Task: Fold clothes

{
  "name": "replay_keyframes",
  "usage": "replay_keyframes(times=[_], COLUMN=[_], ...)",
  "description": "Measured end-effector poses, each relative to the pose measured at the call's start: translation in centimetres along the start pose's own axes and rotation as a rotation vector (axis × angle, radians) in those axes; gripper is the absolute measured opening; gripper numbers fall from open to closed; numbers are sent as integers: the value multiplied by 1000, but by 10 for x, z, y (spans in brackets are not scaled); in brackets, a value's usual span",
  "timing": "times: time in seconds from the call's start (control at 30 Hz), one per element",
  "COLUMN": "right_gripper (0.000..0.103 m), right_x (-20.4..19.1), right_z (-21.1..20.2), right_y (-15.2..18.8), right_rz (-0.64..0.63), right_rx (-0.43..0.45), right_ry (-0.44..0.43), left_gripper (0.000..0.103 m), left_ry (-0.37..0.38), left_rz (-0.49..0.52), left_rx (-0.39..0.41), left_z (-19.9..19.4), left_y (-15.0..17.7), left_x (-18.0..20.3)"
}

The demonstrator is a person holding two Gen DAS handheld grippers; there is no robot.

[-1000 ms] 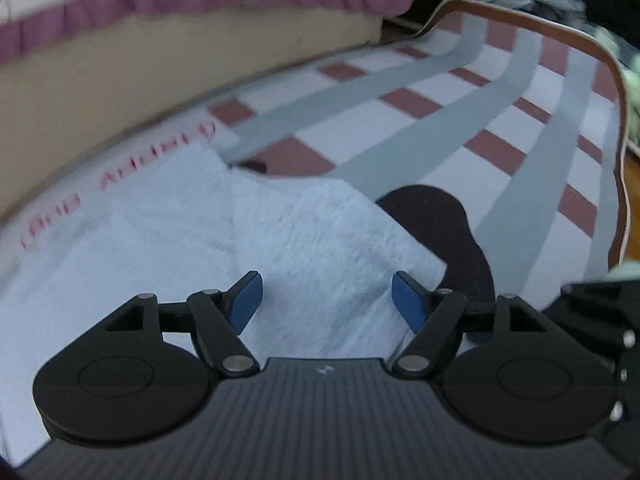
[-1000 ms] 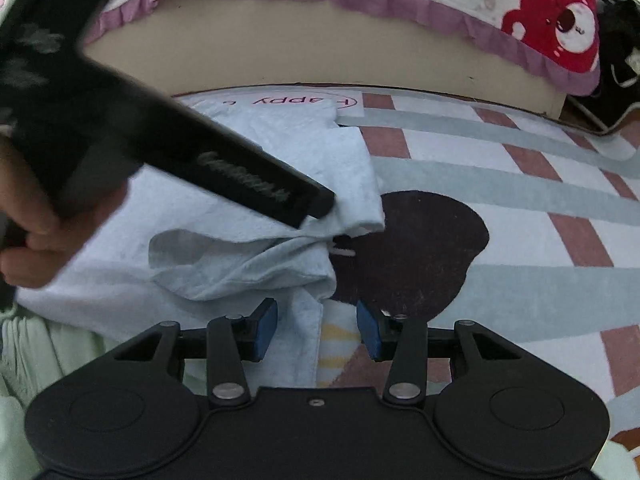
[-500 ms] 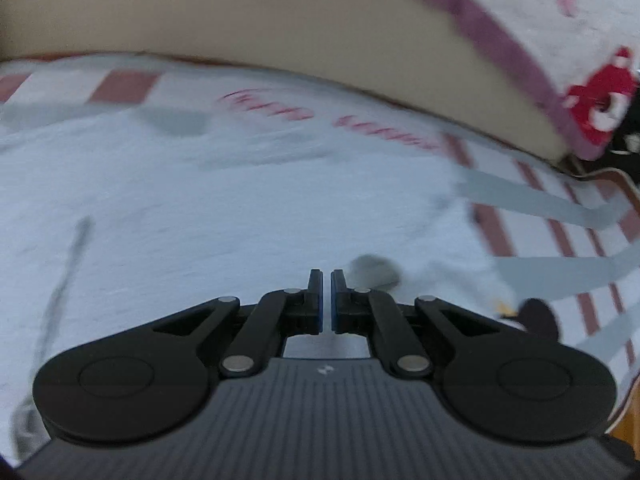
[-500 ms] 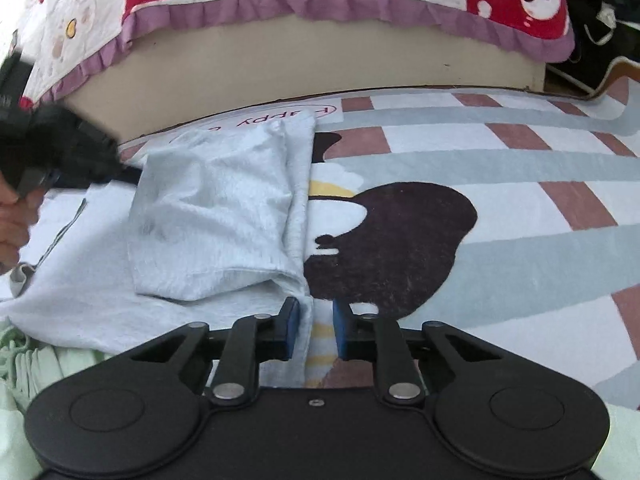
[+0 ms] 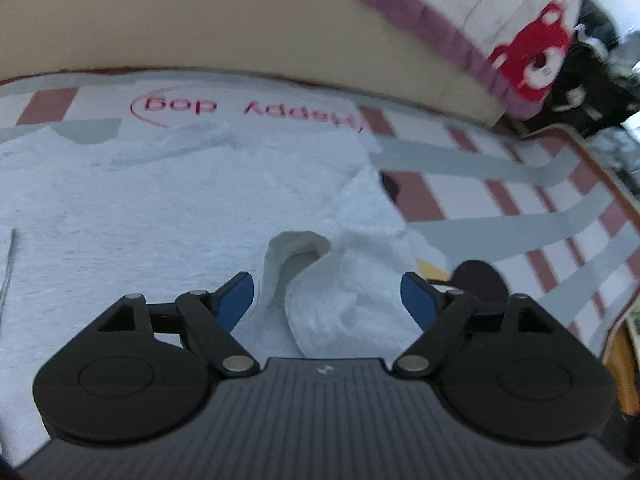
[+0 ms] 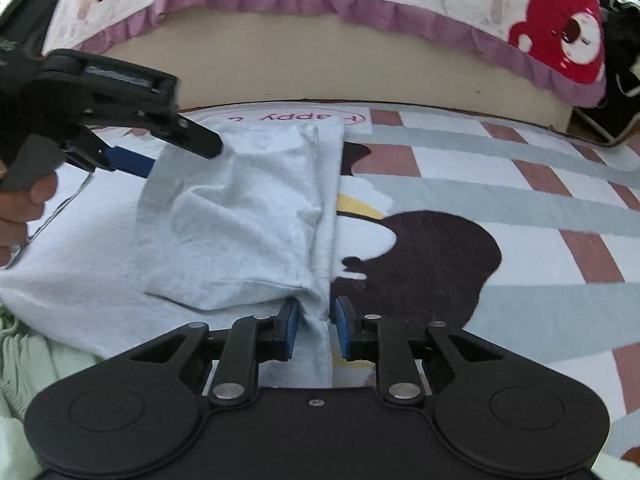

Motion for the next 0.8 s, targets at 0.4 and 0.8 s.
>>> replay_keyframes(times=[0.4, 0.8], right_gripper=[11, 43], right_x=[17, 6], right_z=[0, -48], right_y=[6, -25], right_rz=[123, 166], right_rx=[32, -59], right_ry=[-51, -254], left_gripper=[8, 28], left_ry=[-8, 95], left_rz=[-179, -92], left_rx=[30, 10], left_z=[-28, -52], left_y=[-7, 30], left_x=[-50, -37])
Point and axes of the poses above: each gripper's, at about its wrist camera, not at the fingertips, and z roughly the way its jaws point, x to its right, y to its underside, the point moved 4 cm from there along z, roughly the way its jaws point, and after that the axes turned 13 degrees about z, right-handed, at the moved point
